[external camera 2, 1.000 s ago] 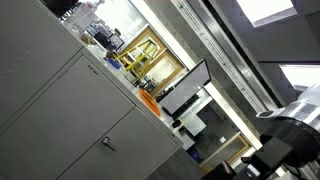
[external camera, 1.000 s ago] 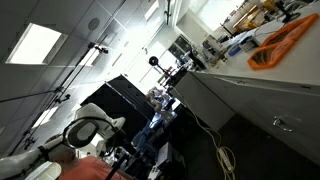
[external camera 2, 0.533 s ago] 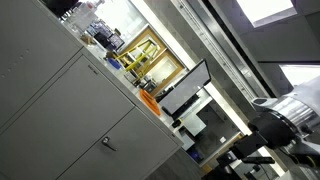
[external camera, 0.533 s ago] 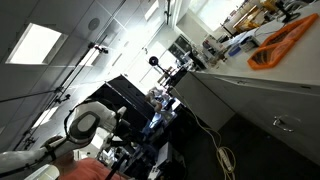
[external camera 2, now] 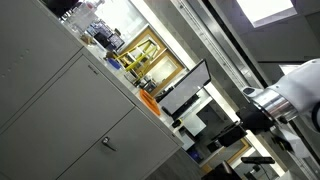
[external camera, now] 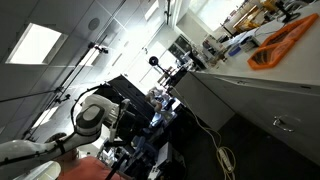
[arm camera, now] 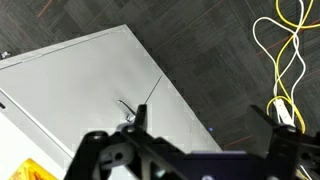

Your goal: Open the right cupboard door

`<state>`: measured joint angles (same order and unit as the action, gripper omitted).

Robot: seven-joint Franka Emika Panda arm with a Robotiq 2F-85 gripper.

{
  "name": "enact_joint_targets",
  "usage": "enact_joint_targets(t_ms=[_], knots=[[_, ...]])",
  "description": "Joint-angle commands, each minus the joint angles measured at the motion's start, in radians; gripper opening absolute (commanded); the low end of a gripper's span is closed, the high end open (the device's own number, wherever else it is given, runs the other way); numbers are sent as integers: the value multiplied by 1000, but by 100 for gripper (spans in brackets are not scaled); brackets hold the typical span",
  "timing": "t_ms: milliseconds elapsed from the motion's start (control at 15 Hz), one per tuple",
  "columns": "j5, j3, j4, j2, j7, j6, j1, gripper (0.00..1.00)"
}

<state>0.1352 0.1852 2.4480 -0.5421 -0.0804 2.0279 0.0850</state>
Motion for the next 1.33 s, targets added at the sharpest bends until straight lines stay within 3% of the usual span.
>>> enact_joint_targets(t_ms=[0,333,733,1267], knots=[[6,-9,-3,2,-5,-4,11,100],[124,-8,-37,83,28,54,-19,100],[310,-54,-137,267,175,157,-36,100],[310,-107,-278,513,320,239,-31,100]])
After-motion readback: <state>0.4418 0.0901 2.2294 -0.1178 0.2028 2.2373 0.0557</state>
